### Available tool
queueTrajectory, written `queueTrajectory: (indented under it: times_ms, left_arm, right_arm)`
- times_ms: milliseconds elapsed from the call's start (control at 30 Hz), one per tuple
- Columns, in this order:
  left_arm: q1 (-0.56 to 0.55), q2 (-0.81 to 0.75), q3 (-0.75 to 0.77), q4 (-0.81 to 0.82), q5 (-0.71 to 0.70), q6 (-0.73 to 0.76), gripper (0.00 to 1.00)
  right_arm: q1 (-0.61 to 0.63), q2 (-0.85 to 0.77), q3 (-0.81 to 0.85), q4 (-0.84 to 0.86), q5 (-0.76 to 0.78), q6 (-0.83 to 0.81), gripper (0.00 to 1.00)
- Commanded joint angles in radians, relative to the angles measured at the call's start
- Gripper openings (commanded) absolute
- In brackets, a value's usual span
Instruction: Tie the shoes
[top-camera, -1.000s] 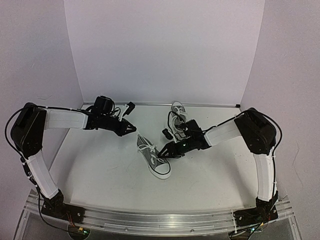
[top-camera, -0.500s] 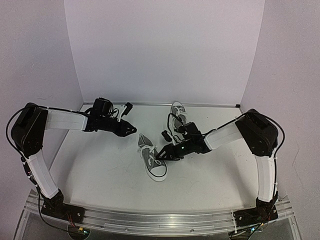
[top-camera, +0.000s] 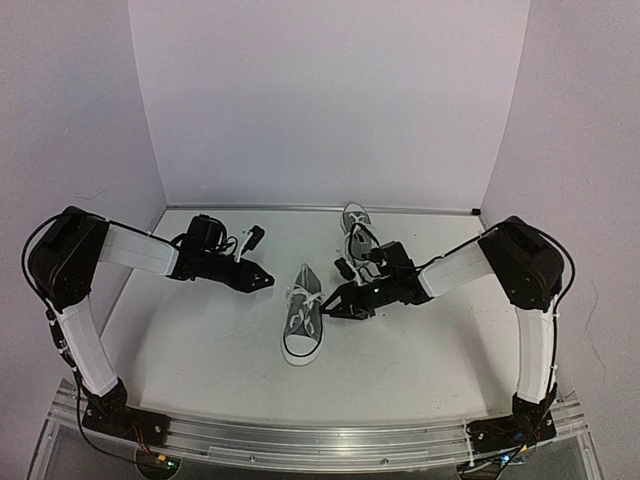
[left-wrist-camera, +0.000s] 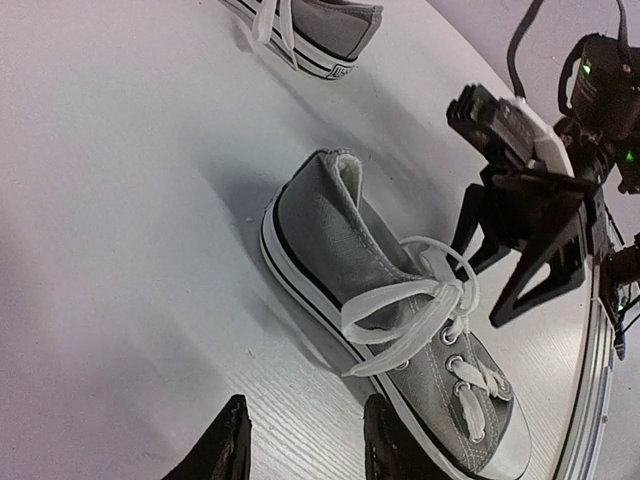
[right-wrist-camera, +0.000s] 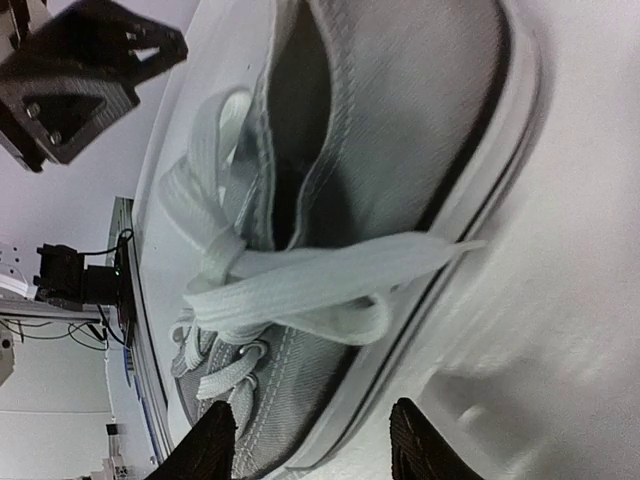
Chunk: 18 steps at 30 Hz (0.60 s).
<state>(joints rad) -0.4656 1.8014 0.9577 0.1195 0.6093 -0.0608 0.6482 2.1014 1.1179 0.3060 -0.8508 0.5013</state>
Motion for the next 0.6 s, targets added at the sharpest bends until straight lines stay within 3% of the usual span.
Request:
queueTrajectory:
  times_ms: [0,133,267,567]
  left_arm:
    - [0.004,0.033,0.025,0.060,0.050,-0.010,0.38]
    - [0.003,0.050,0.043,0.060,0.055,-0.007,0.38]
    - [0.004,0.052,0.049,0.066,0.058,-0.007,0.38]
    - [0.004,0.053,0.061,0.062,0.060,-0.005,0.37]
  right_arm:
    - [-0.038,-0.039,-0.001,0.087,-0.046,0.052,0.49]
    - [-0.040,-0.019,-0.004,0.138,-0.059,0.079,0.47]
    - [-0.040,0.024,0.011,0.207,-0.090,0.134,0.37]
    - [-0.039,0.084,0.033,0.245,-0.107,0.167,0.31]
